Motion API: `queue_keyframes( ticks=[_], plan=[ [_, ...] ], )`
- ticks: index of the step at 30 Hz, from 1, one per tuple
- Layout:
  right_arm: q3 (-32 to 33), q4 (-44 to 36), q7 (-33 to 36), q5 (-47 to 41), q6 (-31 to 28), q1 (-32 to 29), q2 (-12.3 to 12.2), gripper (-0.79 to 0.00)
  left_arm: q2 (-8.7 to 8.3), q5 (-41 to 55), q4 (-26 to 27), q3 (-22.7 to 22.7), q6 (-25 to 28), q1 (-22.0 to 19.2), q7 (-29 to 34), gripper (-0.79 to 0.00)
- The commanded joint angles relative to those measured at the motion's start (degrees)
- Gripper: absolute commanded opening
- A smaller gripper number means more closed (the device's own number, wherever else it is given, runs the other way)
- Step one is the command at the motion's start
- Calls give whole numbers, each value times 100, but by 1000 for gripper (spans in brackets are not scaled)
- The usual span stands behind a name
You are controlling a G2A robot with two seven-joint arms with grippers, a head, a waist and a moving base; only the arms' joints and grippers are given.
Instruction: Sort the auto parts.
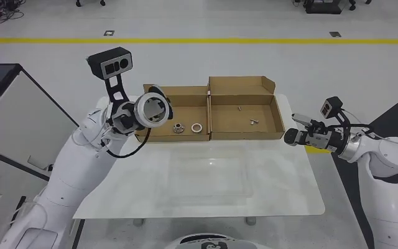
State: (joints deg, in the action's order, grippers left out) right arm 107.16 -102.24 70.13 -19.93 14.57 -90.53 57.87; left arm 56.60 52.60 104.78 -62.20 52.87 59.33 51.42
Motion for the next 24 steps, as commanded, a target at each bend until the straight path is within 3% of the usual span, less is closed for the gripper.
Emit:
queue_keyframes(
  ticks=[1,8,12,24],
  plan=[
    [0,0,0,0,0,0,0,0,22,299,82,21,23,1,-23,-785],
    [0,0,0,0,0,0,0,0,156,1470,305,-42,4,25,-3,-785],
    [0,0,0,0,0,0,0,0,244,1642,267,-209,-206,66,206,-785],
    [0,0,0,0,0,0,0,0,310,-285,-146,-524,-679,136,678,-785]
  ],
)
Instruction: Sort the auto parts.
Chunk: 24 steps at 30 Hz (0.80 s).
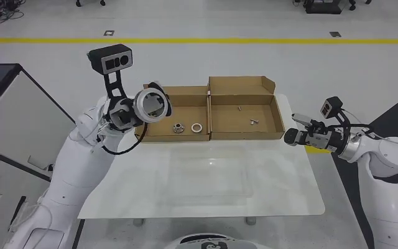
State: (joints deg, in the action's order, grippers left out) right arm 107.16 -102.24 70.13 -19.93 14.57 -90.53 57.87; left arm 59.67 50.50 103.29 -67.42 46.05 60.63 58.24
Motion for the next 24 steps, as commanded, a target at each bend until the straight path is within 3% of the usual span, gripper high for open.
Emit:
queue_keyframes(
  ticks=[1,15,24],
  plan=[
    [0,0,0,0,0,0,0,0,6,-132,0,-11,3,13,-4,-785],
    [0,0,0,0,0,0,0,0,214,1739,309,-89,-139,76,140,-785],
    [0,0,0,0,0,0,0,0,293,1553,254,-256,-323,75,324,-785]
  ],
)
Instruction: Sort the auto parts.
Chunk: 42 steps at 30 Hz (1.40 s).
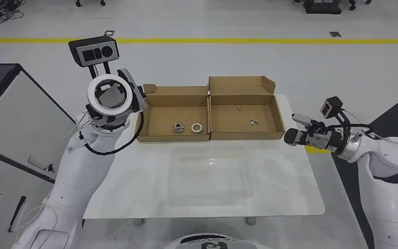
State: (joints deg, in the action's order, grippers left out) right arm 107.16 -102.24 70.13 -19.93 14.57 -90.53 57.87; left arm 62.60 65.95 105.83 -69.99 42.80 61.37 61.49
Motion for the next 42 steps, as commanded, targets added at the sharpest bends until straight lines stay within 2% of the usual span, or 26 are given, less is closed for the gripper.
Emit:
queue_keyframes(
  ticks=[1,15,21,28,42],
  plan=[
    [0,0,0,0,0,0,0,0,0,7,1,1,1,0,-1,-785],
    [0,0,0,0,0,0,0,0,-1,-89,21,-26,-83,18,-90,-785],
    [0,0,0,0,0,0,0,0,-52,-1680,-129,-242,-837,36,-387,-785],
    [0,0,0,0,0,0,0,0,-91,-3432,-253,-214,-1563,59,-584,-785],
    [0,0,0,0,0,0,0,0,-148,-6472,-303,223,-3124,-170,-698,-785]
  ],
)
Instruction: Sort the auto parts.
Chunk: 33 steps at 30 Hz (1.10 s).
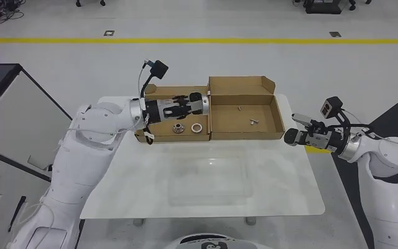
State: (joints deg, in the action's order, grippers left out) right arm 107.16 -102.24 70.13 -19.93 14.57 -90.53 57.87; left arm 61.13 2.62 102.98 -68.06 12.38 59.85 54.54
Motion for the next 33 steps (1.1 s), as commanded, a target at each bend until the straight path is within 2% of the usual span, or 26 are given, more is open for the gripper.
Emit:
queue_keyframes(
  ticks=[1,10,16,20,25,33],
  plan=[
    [0,0,0,0,0,0,0,0,-6,-343,-50,66,-169,-50,39,-785],
    [0,0,0,0,0,0,0,0,-40,-2207,-398,487,-927,-466,509,-785],
    [0,0,0,0,0,0,0,0,13,-3427,-993,1025,-1116,-1010,813,-785],
    [0,0,0,0,0,0,0,0,104,-4149,-1459,1487,-1223,-1421,945,-785],
    [0,0,0,0,0,0,0,0,260,-4892,-2295,2078,-1235,-1935,1177,-785],
    [0,0,0,0,0,0,0,0,576,-5216,-3607,2751,-1197,-2470,1349,-785]
  ],
)
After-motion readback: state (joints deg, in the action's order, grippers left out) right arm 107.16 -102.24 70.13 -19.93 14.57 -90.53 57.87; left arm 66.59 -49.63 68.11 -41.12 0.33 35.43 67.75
